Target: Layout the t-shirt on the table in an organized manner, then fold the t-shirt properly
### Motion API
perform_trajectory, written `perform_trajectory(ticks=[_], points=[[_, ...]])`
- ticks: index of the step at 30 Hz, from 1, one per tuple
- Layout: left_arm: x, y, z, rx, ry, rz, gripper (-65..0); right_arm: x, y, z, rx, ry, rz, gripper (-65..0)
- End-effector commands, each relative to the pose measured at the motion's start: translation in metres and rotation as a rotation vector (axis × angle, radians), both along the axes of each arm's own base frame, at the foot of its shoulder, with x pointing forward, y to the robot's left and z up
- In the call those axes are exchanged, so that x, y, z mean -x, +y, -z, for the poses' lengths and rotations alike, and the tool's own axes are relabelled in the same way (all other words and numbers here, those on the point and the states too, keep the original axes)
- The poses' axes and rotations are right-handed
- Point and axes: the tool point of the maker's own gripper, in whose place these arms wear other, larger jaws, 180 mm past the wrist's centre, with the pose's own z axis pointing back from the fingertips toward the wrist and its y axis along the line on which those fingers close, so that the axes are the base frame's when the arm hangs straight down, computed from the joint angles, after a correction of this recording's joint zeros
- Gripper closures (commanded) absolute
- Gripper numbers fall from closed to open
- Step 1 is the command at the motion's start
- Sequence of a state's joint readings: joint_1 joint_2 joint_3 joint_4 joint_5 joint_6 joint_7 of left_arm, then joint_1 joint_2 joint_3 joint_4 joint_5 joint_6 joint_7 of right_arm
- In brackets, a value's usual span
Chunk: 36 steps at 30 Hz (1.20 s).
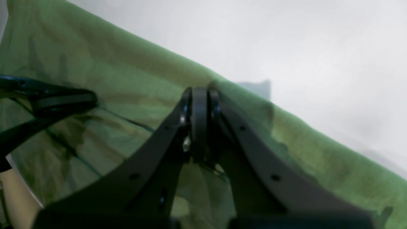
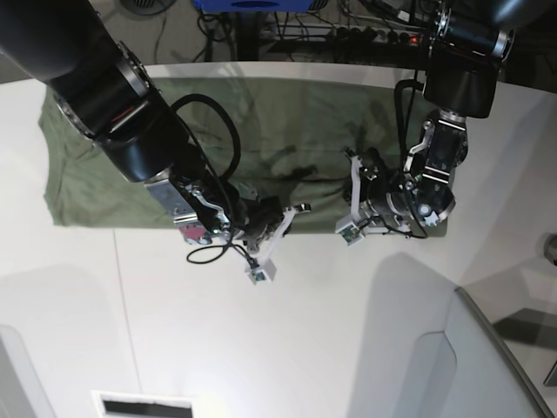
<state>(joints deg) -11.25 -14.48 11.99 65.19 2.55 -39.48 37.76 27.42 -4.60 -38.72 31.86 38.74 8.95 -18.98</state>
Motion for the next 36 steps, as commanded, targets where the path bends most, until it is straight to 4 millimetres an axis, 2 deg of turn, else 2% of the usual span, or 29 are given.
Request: perform_trajectory(ticks=[1, 4, 8, 12, 17, 19, 23, 26, 29, 36], points=[[-0.006, 0.001, -0.006, 0.000, -0.013, 0.008, 0.0, -0.010, -0.008, -0.004, 0.038, -0.015, 0.011, -1.5], [0.001, 0.000, -0.003, 0.000, -0.005, 0.012, 0.0, -0.011, -0.009, -0.004, 0.041, -0.016, 0.014, -1.5], [0.005, 0.000, -0.009, -0.007, -0.028, 0.031, 0.0, -0.016, -0.021, 0.000, 0.089, -0.012, 0.077, -1.5], [0.013, -0.001, -0.010, -0.028, -0.030, 0.078, 0.0, -0.022, -0.021, -0.004, 0.091, -0.022, 0.081, -1.5], [0.014, 0.003, -0.009, -0.041, -0.030, 0.084, 0.0, -0.023, -0.022, -0.004, 0.094, -0.023, 0.085, -1.5], [0.015, 0.011, -0.009, -0.055, -0.028, 0.081, 0.0, -0.023, -0.023, -0.004, 0.095, -0.025, 0.086, -1.5], [0.010, 0.013, -0.018, -0.061, -0.057, 0.087, 0.0, -0.024, -0.026, -0.004, 0.099, -0.024, 0.091, -1.5], [-0.001, 0.030, -0.027, -0.065, -0.086, 0.035, 0.0, -0.024, -0.027, -0.003, 0.103, -0.024, 0.097, -1.5], [-0.010, 0.047, -0.034, -0.062, -0.108, -0.026, 0.0, -0.028, -0.040, 0.000, 0.148, -0.018, 0.159, -1.5], [-0.017, 0.077, -0.042, -0.075, -0.130, -0.104, 0.0, -0.029, -0.045, 0.001, 0.167, -0.017, 0.186, -1.5]])
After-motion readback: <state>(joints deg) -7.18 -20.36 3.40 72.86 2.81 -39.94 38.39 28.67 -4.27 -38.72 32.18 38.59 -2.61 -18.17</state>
